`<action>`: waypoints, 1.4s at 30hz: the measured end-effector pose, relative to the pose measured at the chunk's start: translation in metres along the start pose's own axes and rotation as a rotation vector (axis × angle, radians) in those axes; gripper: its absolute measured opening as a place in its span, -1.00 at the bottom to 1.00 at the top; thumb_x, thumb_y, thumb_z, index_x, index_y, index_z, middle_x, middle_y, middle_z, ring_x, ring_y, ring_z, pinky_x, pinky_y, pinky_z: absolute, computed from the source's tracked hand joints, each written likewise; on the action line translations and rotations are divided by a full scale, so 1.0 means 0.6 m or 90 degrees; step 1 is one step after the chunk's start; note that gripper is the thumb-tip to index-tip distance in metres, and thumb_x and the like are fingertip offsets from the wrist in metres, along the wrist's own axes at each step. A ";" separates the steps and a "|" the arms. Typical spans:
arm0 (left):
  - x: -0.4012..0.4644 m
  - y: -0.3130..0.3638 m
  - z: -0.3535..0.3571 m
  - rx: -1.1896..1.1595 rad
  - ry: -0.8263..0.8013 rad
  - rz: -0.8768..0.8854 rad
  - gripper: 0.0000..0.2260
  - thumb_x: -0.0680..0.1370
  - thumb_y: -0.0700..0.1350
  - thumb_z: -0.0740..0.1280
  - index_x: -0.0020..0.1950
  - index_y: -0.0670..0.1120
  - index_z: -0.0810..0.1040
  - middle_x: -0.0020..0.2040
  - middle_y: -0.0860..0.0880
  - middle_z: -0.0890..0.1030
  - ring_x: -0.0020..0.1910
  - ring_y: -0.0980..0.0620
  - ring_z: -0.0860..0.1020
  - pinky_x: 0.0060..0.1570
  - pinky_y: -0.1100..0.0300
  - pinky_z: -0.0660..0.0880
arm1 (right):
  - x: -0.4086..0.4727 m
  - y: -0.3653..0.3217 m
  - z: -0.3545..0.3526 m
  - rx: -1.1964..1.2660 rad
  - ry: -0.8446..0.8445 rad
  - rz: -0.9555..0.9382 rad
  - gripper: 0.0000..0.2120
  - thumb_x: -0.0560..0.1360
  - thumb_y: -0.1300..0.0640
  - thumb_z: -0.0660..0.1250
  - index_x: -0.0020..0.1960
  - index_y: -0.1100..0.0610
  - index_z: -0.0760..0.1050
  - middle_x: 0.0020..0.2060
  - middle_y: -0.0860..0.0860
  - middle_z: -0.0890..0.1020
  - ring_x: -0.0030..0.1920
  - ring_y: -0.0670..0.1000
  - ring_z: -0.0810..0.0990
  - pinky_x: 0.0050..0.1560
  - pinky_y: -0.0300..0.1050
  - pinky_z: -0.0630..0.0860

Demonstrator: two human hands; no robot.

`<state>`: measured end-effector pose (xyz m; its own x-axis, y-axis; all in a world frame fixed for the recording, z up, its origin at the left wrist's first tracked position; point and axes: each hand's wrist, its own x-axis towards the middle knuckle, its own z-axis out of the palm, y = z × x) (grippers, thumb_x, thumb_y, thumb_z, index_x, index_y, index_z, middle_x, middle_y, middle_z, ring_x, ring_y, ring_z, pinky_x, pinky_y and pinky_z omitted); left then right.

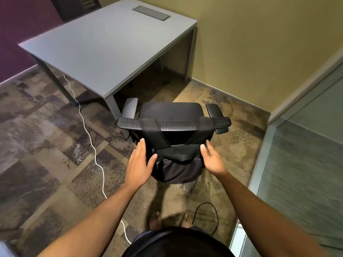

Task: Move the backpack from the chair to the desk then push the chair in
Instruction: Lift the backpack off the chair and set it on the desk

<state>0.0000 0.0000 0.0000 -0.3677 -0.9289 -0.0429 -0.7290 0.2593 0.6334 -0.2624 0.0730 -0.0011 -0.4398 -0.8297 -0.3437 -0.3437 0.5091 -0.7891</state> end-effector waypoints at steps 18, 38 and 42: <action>0.081 0.026 -0.013 -0.386 0.094 -0.223 -0.85 0.53 -0.08 0.40 -0.06 -0.12 0.50 -0.29 0.02 0.47 -0.33 0.08 0.41 -0.22 0.17 0.38 | 0.073 0.063 0.002 -0.023 0.019 -0.034 -0.51 0.52 -0.28 0.15 0.02 0.17 0.43 -0.19 0.08 0.59 -0.10 0.16 0.55 0.02 0.13 0.48; 0.067 -0.024 -0.052 -0.709 0.343 -0.304 -0.83 0.60 -0.11 0.31 -0.20 0.02 0.49 -0.26 0.01 0.49 -0.26 0.09 0.46 -0.22 0.16 0.45 | -0.012 -0.079 0.016 0.111 0.189 -0.180 -0.61 0.64 0.09 0.21 -0.27 0.22 0.15 -0.37 0.04 0.22 -0.35 -0.05 0.20 -0.30 -0.02 0.12; 0.071 -0.035 -0.042 -0.670 0.452 -0.342 -0.89 0.59 -0.08 0.32 -0.13 0.03 0.47 -0.24 0.02 0.46 -0.25 0.10 0.41 -0.12 0.07 0.43 | -0.008 -0.101 0.020 0.159 0.198 -0.165 -0.61 0.63 0.07 0.22 -0.29 0.11 0.12 -0.36 0.04 0.18 -0.34 -0.03 0.16 -0.29 -0.04 0.09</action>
<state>0.0142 -0.0514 0.0046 0.4196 -0.8673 -0.2679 0.2067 -0.1961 0.9586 -0.2298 0.0432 0.0425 -0.6065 -0.7948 0.0189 -0.2816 0.1925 -0.9400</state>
